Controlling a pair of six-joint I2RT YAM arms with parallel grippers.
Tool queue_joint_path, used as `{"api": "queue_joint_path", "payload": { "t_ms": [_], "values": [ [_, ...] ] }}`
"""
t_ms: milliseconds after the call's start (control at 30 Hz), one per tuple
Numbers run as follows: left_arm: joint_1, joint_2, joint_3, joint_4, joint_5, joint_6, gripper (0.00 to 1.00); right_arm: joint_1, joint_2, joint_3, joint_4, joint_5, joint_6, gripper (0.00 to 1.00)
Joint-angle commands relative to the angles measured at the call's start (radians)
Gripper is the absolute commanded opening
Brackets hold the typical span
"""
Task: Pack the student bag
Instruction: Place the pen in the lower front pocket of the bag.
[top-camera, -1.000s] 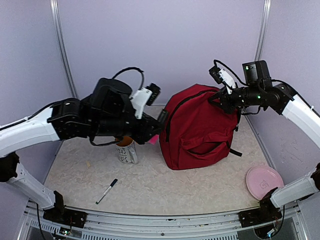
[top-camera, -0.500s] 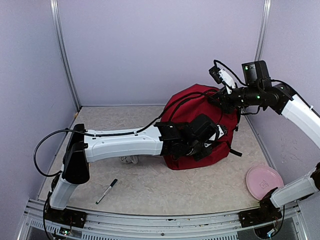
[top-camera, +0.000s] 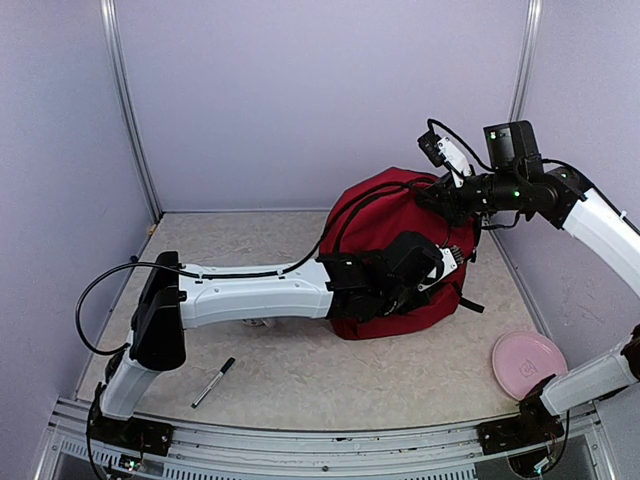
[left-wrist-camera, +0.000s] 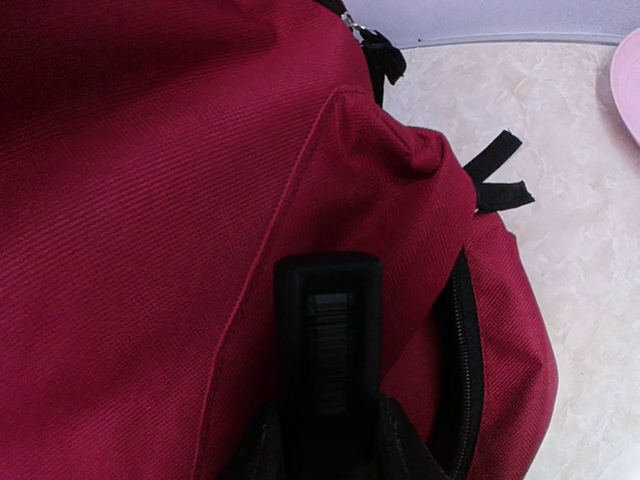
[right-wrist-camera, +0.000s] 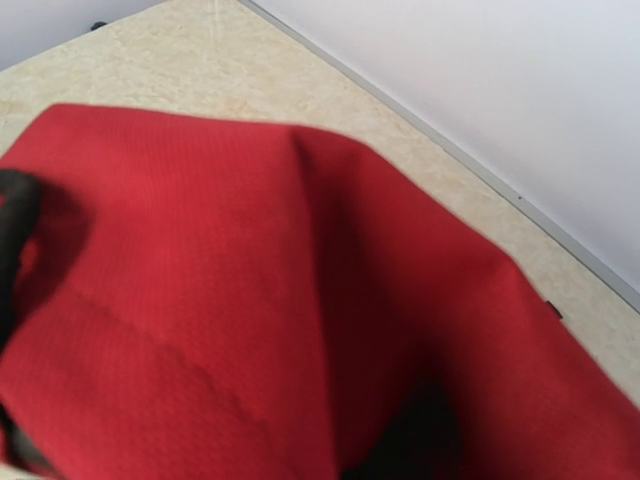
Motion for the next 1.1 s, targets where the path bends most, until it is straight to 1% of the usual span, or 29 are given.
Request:
{"api": "queue_joint_path", "payload": {
  "t_ms": [0,133,200,267,333,433,467,500,533,567,633,733,867,967,1033,1067],
  "values": [
    [0.001,0.072,0.058,0.016,0.07,0.038,0.16,0.0,-0.016,-0.005,0.02,-0.022,0.011,0.1],
    [-0.002,0.155,0.182,-0.093,0.056,0.065,0.16,0.0,-0.024,-0.002,0.015,-0.016,0.012,0.1],
    [-0.01,0.169,0.175,-0.109,-0.018,0.112,0.17,0.0,-0.03,0.005,0.009,-0.012,0.011,0.1],
    [-0.008,0.169,0.133,-0.132,-0.088,0.132,0.17,-0.001,-0.037,0.007,0.006,-0.012,0.011,0.1],
    [0.004,0.155,0.099,-0.189,-0.084,0.107,0.18,-0.001,-0.04,0.005,0.001,-0.017,0.011,0.1],
    [0.019,0.124,0.098,-0.256,-0.024,0.04,0.3,0.0,-0.041,0.005,-0.006,-0.012,0.009,0.1],
    [0.017,0.114,0.097,-0.268,-0.011,0.03,0.39,0.0,-0.041,0.004,-0.005,-0.011,0.011,0.1],
    [0.013,0.105,0.097,-0.273,-0.001,0.023,0.51,0.0,-0.041,0.002,-0.003,-0.013,0.012,0.1],
    [0.006,0.095,0.095,-0.272,0.003,0.021,0.65,-0.001,-0.041,0.001,-0.002,-0.017,0.013,0.1],
    [-0.001,0.085,0.096,-0.269,0.002,0.02,0.74,-0.001,-0.04,0.001,-0.002,-0.017,0.014,0.1],
    [-0.021,0.06,0.104,-0.268,0.009,0.018,0.81,0.0,-0.04,0.003,-0.005,-0.015,0.014,0.1],
    [-0.059,-0.009,0.133,-0.29,0.035,0.003,0.83,0.0,-0.043,-0.001,-0.007,-0.01,0.016,0.1],
    [-0.104,-0.162,0.105,-0.328,0.073,-0.112,0.86,-0.001,-0.048,-0.011,0.003,-0.005,0.014,0.1],
    [-0.111,-0.311,-0.011,-0.359,0.132,-0.24,0.86,0.0,-0.043,-0.016,0.011,-0.003,0.012,0.1],
    [-0.106,-0.429,-0.147,-0.369,0.187,-0.347,0.87,0.0,-0.037,-0.013,0.013,-0.003,0.01,0.1],
    [-0.1,-0.512,-0.246,-0.364,0.208,-0.412,0.87,0.0,-0.035,-0.013,0.014,-0.002,0.007,0.1]
  ]
}}
